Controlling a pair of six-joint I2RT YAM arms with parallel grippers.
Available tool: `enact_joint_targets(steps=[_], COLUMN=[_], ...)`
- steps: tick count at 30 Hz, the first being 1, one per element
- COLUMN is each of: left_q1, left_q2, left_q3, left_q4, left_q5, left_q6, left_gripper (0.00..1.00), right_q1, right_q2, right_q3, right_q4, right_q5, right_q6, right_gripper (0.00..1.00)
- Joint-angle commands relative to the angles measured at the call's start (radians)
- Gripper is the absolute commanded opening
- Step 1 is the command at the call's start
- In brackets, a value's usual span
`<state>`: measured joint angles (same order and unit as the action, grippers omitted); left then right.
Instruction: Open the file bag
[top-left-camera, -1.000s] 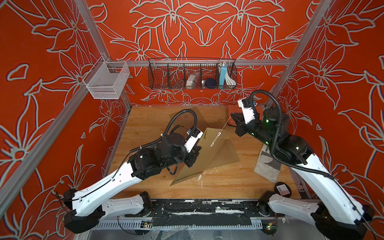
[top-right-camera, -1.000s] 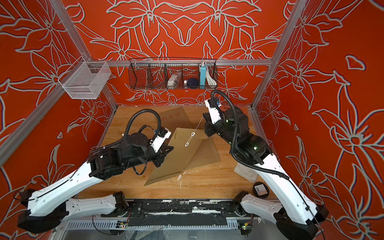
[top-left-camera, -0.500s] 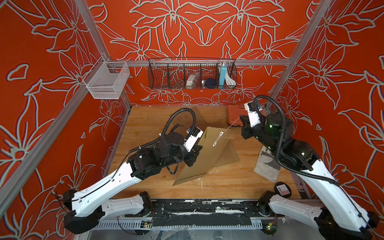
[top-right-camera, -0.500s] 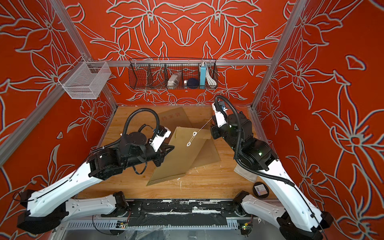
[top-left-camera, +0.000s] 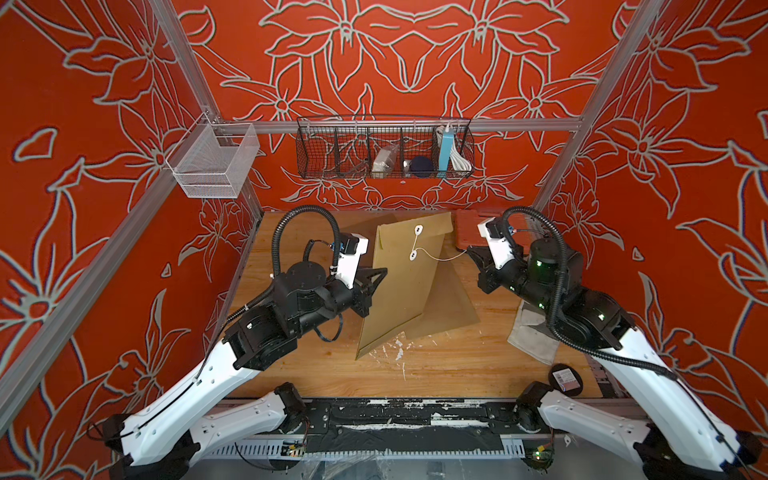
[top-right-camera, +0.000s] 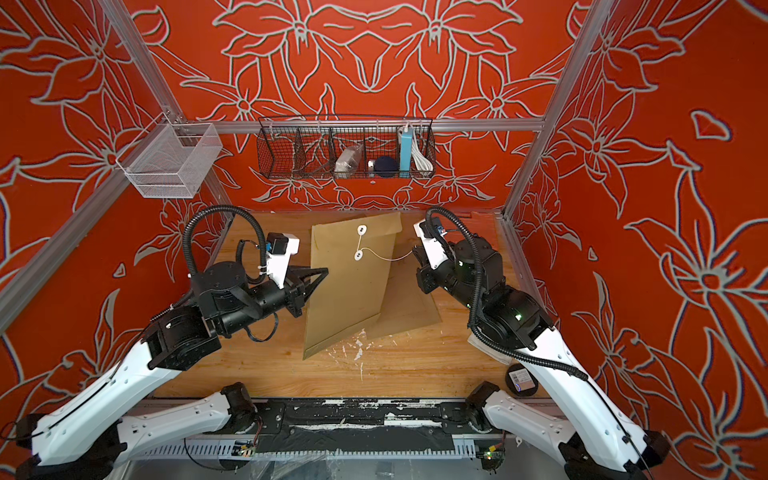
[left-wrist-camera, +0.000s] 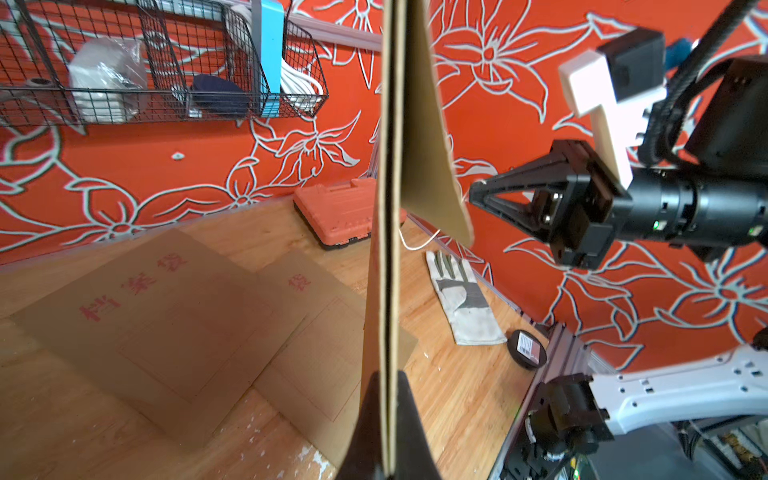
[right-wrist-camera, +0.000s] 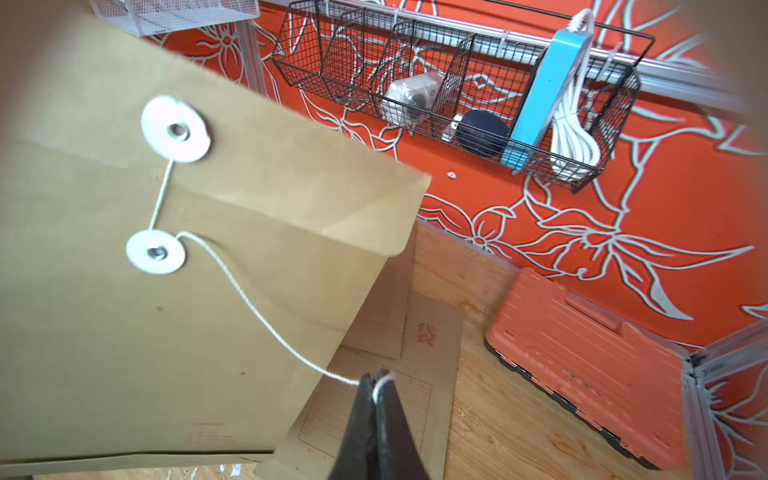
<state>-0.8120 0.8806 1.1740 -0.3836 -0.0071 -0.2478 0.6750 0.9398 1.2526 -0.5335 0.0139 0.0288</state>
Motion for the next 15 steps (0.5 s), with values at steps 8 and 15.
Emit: enact_joint_targets(steps=[8,15], left_q1=[0.241,0.349], left_q2=[0.079,0.182], left_q3=[0.063,0.105], left_q4=[0.172,0.263], left_q5=[0.347,0.579], left_q6=[-0.151,-0.252], left_gripper=[0.0,0.0], right_q1=[0.005,0.005], right_q2=[0.051,0.091], right_q3=[0.012,0.035], right_q4=[-0.016,-0.027], right_q5=[0.008,0.008], right_q6=[0.027,0.036], right_gripper=[0.0,0.0])
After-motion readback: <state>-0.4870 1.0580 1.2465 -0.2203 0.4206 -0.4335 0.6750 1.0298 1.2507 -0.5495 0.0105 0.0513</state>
